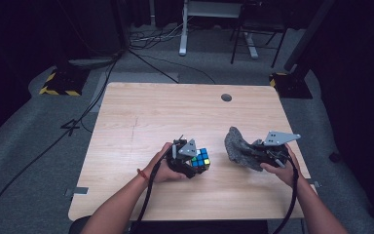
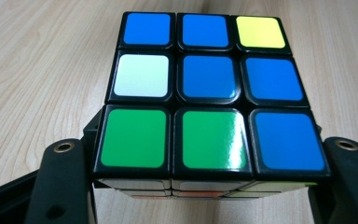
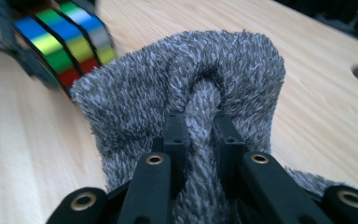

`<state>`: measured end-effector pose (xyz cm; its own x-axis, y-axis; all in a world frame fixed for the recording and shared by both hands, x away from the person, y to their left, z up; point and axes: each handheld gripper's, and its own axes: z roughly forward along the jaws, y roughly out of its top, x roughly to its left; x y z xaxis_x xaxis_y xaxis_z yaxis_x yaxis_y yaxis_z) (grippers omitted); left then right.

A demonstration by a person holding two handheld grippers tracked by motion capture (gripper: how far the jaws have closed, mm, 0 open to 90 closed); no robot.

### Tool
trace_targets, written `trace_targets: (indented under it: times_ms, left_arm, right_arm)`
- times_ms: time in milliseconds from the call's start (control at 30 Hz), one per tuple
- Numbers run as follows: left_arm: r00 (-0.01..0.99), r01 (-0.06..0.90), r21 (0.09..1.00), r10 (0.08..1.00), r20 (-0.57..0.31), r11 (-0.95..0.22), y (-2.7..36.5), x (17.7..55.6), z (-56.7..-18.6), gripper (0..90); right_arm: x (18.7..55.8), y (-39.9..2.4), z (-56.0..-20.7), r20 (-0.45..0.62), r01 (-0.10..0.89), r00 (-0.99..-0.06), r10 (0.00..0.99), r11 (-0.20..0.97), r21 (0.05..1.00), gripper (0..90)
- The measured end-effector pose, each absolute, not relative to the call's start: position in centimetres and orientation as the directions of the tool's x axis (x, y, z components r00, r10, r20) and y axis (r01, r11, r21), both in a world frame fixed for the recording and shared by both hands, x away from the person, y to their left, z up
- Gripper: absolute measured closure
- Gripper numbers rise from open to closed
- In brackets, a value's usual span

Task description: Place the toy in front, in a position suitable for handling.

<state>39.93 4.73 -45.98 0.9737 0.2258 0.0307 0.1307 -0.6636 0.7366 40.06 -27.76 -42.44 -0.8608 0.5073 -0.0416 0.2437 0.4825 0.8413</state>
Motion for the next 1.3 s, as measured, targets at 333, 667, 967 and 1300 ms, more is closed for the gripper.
trace_targets:
  times_ms: [333,667,967,1300]
  left_arm:
    - [0.978,0.117,0.721,0.206,0.037,-0.683,4.3,39.5,-46.0,33.7]
    - [0.976,0.106,0.724,0.209,0.054,-0.682,3.4,39.0,-45.9,33.7]
    - [0.976,0.103,0.683,0.205,0.07,-0.723,3.2,38.9,-46.5,33.8]
    - [0.98,0.086,0.714,0.186,0.063,-0.695,3.5,38.4,-45.7,33.8]
  right_arm:
    - [38.8,-22.9,-40.8,-0.039,0.187,-0.919,0.392,0.522,0.833,79.3]
    - [37.7,-18.4,-40.3,-0.044,0.14,-0.956,0.292,0.579,0.804,79.1]
    - [37.3,-16.6,-41.1,-0.112,0.125,-0.945,0.308,0.655,0.745,78.7]
    - [39.0,-20.0,-42.1,-0.08,0.227,-0.902,0.425,0.623,0.749,79.0]
